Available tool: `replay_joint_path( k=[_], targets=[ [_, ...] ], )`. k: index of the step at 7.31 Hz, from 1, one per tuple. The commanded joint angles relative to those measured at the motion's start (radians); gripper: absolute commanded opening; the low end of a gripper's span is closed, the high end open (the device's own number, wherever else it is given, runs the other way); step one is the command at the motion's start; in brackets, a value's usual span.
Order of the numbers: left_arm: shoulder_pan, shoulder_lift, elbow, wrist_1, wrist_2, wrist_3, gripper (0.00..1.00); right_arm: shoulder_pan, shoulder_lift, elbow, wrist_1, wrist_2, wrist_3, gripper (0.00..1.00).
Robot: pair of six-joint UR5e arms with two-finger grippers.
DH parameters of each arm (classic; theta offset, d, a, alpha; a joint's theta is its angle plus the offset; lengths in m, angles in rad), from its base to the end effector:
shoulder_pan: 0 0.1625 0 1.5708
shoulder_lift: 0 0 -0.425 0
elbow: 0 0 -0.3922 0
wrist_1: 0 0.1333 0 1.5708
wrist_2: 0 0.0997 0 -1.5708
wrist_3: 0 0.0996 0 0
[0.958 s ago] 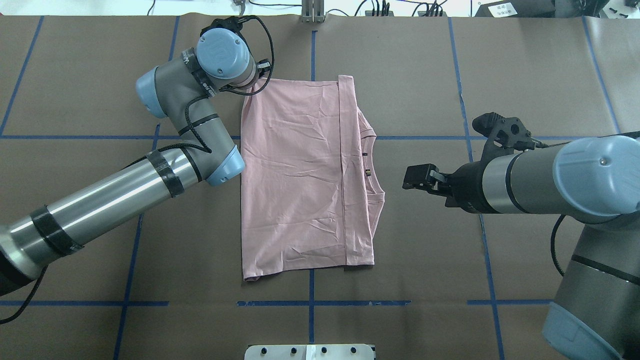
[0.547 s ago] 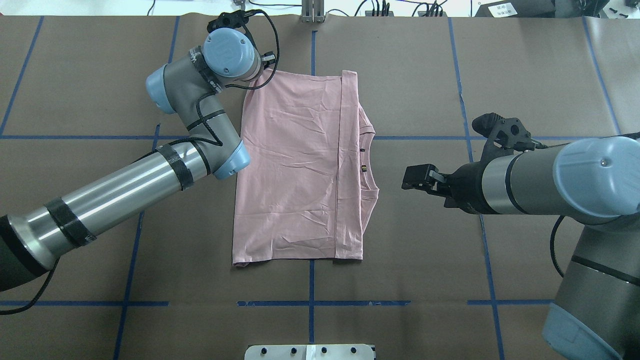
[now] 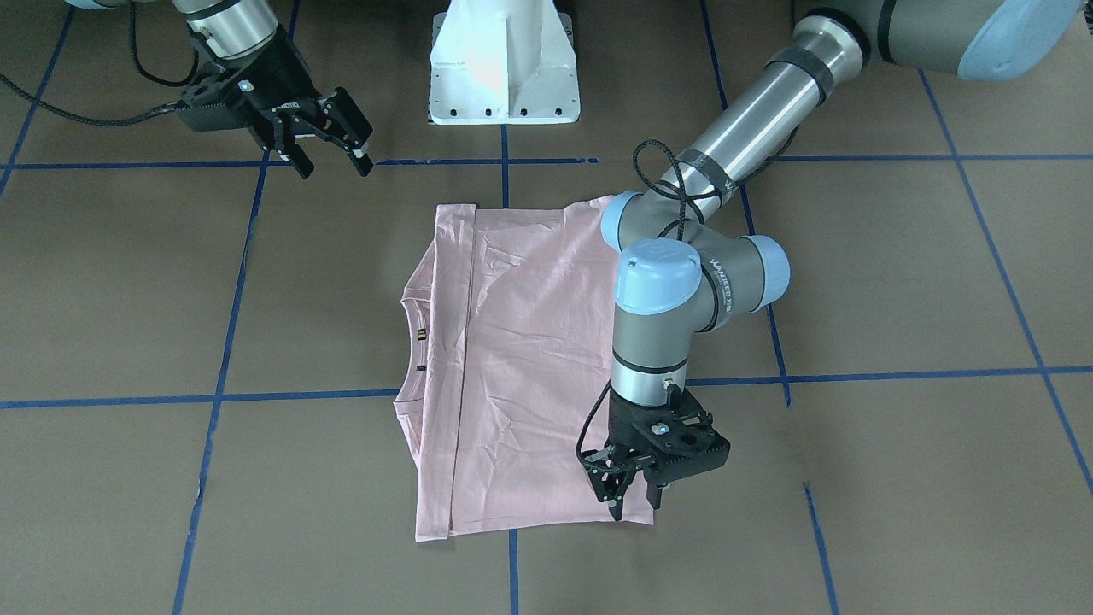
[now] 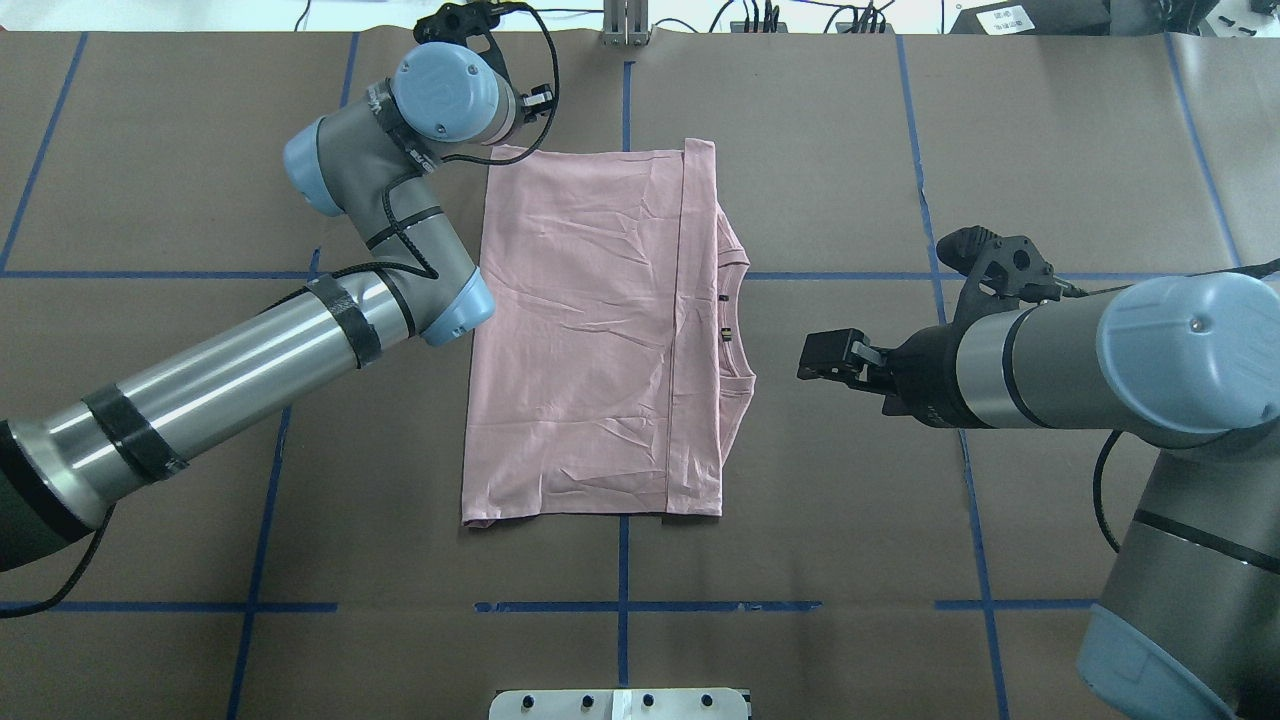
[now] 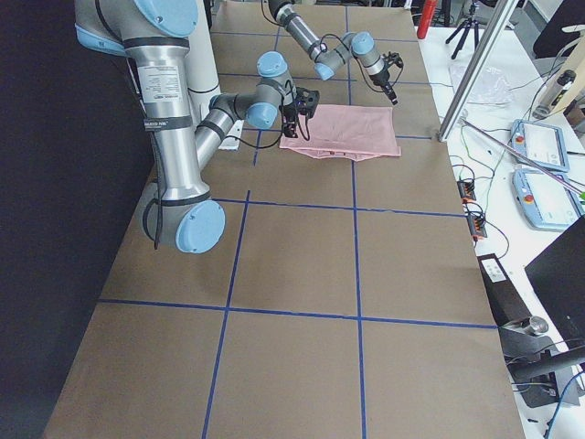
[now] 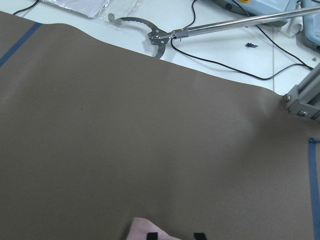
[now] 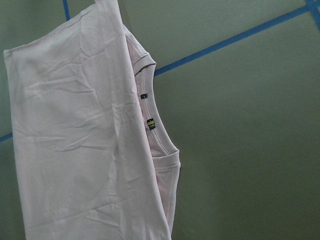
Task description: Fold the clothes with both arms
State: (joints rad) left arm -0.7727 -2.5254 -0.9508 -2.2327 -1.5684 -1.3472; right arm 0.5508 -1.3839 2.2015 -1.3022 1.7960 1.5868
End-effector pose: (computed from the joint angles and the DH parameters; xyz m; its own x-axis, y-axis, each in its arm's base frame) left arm 0.5190 -0.6925 0.2497 0.5344 -0.2113 -0.8184 0.5958 0.7809 0.1874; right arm -0.3505 -0.3456 0.2510 0.3914 0.2587 0.8831 -0.3481 0.9300 -0.1182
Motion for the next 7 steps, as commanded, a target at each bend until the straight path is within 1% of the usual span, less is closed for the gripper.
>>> replay_joint_path(
  k=[1,2,3,4,5,6,7],
  targets=[
    [-0.046,0.081,-0.152,-0.002,-0.205,0.004,1.00,0.000,0.009,-0.005,-0.002,-0.001,-0.007,1.00],
    [-0.048,0.200,-0.336,0.039,-0.212,0.003,1.00,0.003,0.044,-0.012,-0.005,-0.001,-0.031,1.00],
    [-0.046,0.302,-0.502,0.127,-0.213,0.002,1.00,0.035,0.036,-0.023,-0.017,-0.001,-0.059,1.00],
    [-0.034,0.401,-0.655,0.225,-0.213,-0.022,1.00,0.041,0.036,-0.026,-0.064,0.000,-0.168,1.00],
    [-0.019,0.468,-0.760,0.322,-0.213,-0.135,1.00,0.052,0.051,-0.019,-0.195,0.006,-0.248,1.00],
    [0.045,0.493,-0.805,0.375,-0.210,-0.277,1.00,0.058,0.078,-0.022,-0.275,0.017,-0.331,1.00],
    [0.137,0.500,-0.809,0.424,-0.202,-0.447,1.00,0.060,0.091,-0.028,-0.331,0.013,-0.356,1.00]
  ],
)
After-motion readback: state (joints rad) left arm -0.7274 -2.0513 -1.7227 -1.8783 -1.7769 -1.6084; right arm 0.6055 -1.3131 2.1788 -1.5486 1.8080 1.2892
